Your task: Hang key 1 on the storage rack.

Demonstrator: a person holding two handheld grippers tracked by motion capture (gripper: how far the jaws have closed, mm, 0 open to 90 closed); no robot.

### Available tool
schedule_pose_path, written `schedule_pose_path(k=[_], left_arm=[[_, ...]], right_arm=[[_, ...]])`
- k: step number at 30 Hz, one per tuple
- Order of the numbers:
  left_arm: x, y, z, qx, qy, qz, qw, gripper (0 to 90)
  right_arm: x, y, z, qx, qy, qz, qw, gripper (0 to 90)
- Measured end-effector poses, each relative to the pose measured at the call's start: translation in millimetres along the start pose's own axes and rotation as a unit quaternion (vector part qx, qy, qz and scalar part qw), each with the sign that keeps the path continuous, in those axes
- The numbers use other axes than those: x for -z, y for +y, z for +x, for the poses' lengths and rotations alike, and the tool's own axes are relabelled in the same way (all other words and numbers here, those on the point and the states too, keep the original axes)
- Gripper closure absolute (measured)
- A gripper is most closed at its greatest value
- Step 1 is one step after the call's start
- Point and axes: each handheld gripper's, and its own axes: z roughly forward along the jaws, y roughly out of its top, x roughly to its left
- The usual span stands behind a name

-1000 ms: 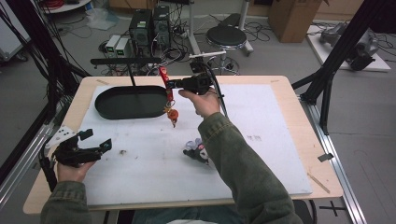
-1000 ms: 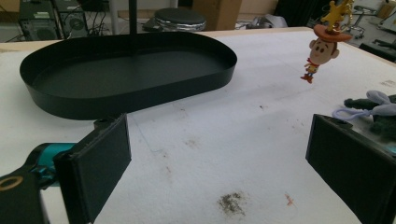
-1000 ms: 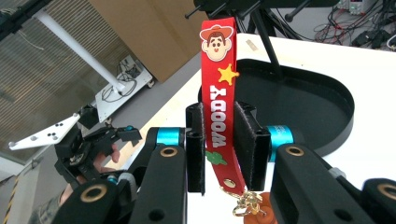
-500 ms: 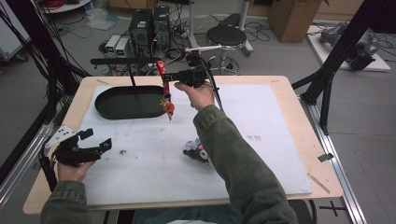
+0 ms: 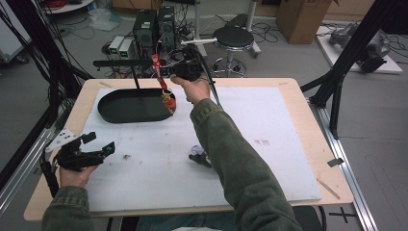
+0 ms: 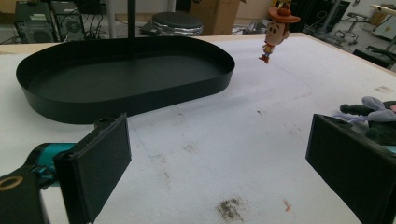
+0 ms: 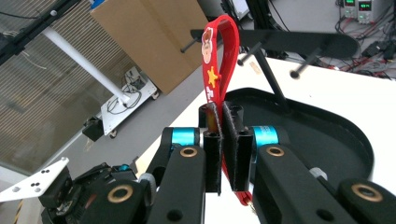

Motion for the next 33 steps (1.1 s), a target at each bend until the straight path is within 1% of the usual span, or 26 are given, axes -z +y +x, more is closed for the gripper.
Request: schedule_pose_path(k=[4,6,9,10,16,22,24,25,26,27,30,33], left_arm=[[0.2,0.2,0.4,0.002,-0.002,-0.001,1.0000,7.0],[0.1,0.2,0.8,0.003,-0.002,-0.003,1.0000,7.0],[-0.1,0.4,1.0,0.004,-0.002,-0.005,1.0000,7.0],[-0.1,0.3,1.1,0.005,-0.002,-0.005,1.0000,7.0],[-0.3,0.6,2.1,0.006,-0.002,-0.008,0.9999,7.0],[-0.4,0.8,2.6,0.009,-0.003,-0.010,0.9999,7.0],[-0.3,0.9,2.9,0.008,-0.003,-0.010,0.9999,7.0],[-0.2,0.8,3.2,0.008,-0.003,-0.010,0.9999,7.0],[-0.1,0.9,3.2,0.009,-0.003,-0.010,0.9999,7.0],[-0.1,0.9,3.3,0.009,-0.003,-0.010,0.9999,7.0],[-0.2,0.8,3.5,0.011,-0.004,-0.012,0.9999,7.0],[0.0,0.9,4.4,0.012,-0.004,-0.014,0.9998,7.0]], right_arm=[[-4.5,5.8,3.2,0.004,0.001,0.000,1.0000,87.3],[-7.9,13.0,6.7,0.007,0.005,-0.005,1.0000,87.3],[-9.8,17.1,7.8,0.010,0.003,-0.009,0.9999,87.3],[-11.3,21.3,7.8,0.009,0.006,-0.014,0.9998,87.3],[-16.5,29.4,6.7,-0.002,0.009,-0.025,0.9996,87.3],[-29.7,36.9,0.2,-0.015,0.019,-0.041,0.9988,87.3],[-35.1,38.2,-1.9,-0.023,0.026,-0.045,0.9984,87.3],[-35.1,38.2,-1.9,-0.023,0.026,-0.045,0.9984,87.3],[-41.3,39.7,-3.8,-0.025,0.023,-0.044,0.9985,87.3],[-41.3,39.7,-3.8,-0.025,0.023,-0.044,0.9985,87.3],[-53.0,43.6,-6.1,-0.032,0.019,-0.044,0.9983,87.3],[-61.6,48.2,-3.6,-0.022,0.013,-0.043,0.9987,87.3]])
